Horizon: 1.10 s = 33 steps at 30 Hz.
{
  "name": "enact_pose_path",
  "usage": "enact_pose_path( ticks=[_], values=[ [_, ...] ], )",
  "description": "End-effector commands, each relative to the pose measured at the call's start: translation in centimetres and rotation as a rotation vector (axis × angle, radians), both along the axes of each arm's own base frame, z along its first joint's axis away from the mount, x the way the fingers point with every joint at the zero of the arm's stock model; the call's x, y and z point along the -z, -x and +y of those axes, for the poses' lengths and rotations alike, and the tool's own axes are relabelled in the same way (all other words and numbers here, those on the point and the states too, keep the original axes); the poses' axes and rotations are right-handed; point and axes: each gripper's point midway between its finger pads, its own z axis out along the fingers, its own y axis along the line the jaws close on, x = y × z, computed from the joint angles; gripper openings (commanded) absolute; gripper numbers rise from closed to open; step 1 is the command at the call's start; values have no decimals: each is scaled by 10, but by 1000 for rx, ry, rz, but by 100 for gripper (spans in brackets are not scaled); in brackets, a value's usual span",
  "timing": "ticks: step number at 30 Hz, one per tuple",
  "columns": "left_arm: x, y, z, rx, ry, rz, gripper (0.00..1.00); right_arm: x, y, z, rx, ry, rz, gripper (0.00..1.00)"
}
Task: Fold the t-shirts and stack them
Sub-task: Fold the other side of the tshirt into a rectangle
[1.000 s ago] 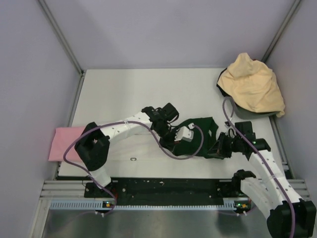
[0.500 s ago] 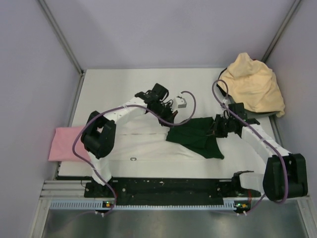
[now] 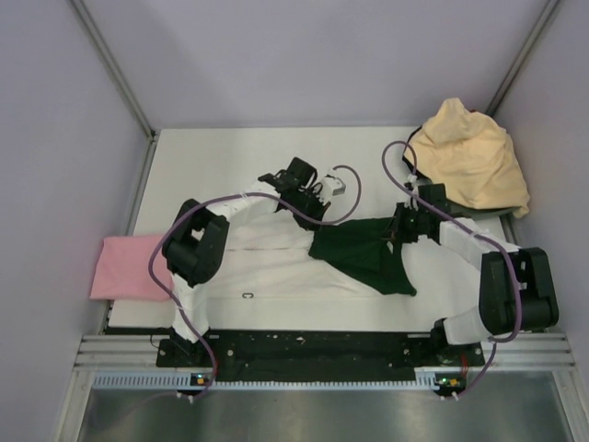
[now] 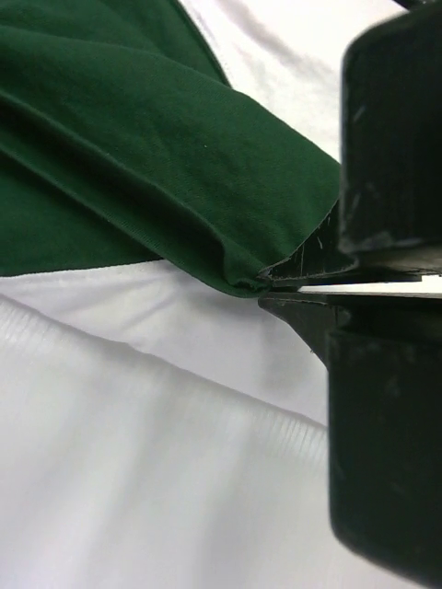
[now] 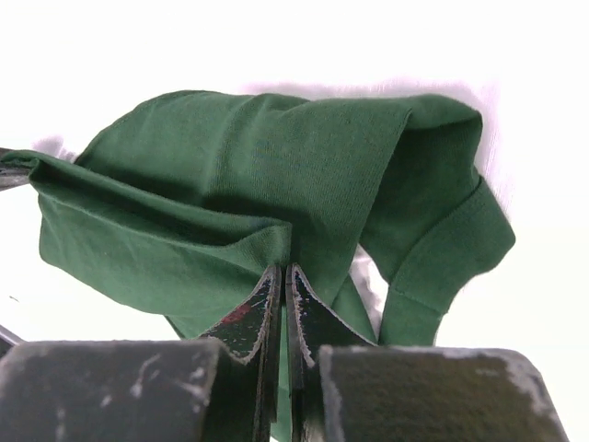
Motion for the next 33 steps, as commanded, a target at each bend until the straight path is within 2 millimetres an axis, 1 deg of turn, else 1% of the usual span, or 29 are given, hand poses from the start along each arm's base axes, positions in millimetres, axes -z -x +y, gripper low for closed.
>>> enact_pose_path(
  ticks=[1,3,4,5,6,7,8,9,10,11,13,14,15,16,17,19,21,22,23,26,28,30,33],
  values=[
    [-7,-27,0,-67,-4,-79,0,-17,-31,-5,2,26,-110,0],
    [-3,-30,1,-71,-18,-90,1,-12,-31,-7,10,31,-96,0],
    [0,-32,2,-76,-27,-89,4,-11,-31,-6,9,31,-94,0],
    [3,-31,3,-75,-35,-84,10,-10,-31,-7,10,34,-90,0],
    [4,-32,4,-78,-40,-82,20,-9,-31,-9,17,45,-82,0],
    [4,-33,5,-82,-47,-83,27,-9,-32,-12,25,61,-80,4],
    [1,-34,5,-86,-49,-91,33,-12,-33,-15,40,80,-83,14],
    [-7,-37,6,-88,-52,-112,38,-19,-35,-19,52,98,-96,23],
    [-19,-41,6,-93,-48,-140,42,-27,-37,-23,64,114,-110,31],
    [-32,-45,6,-97,-42,-169,46,-34,-34,-27,74,136,-112,36],
    [-61,-48,7,-103,-26,-221,48,-48,-27,-34,96,166,-122,40],
    [-69,-46,10,-102,-22,-224,49,-51,-19,-35,103,170,-112,40],
    [-73,-37,12,-99,-17,-206,49,-55,-10,-34,105,161,-114,40],
    [-72,-26,14,-92,-13,-173,49,-48,2,-30,98,144,-85,40],
    [-68,-13,16,-82,-5,-130,48,-46,13,-25,90,113,-74,41],
    [-52,9,20,-86,-2,-35,48,-32,36,-15,81,51,-12,44],
    [-38,29,19,-65,7,51,48,-23,49,-10,89,16,21,45],
    [-30,39,17,-49,12,93,49,-21,52,-4,82,-10,23,45],
    [-26,44,14,-34,14,111,49,-19,56,1,72,-31,27,46],
    [-12,56,8,-9,14,145,50,-16,57,11,52,-73,34,45],
    [-5,58,5,-8,11,164,50,-14,56,15,51,-99,40,44],
    [1,55,5,-24,0,171,49,-5,58,15,70,-104,67,43],
    [5,59,3,-16,8,201,42,12,66,19,78,-124,121,42]
  ],
)
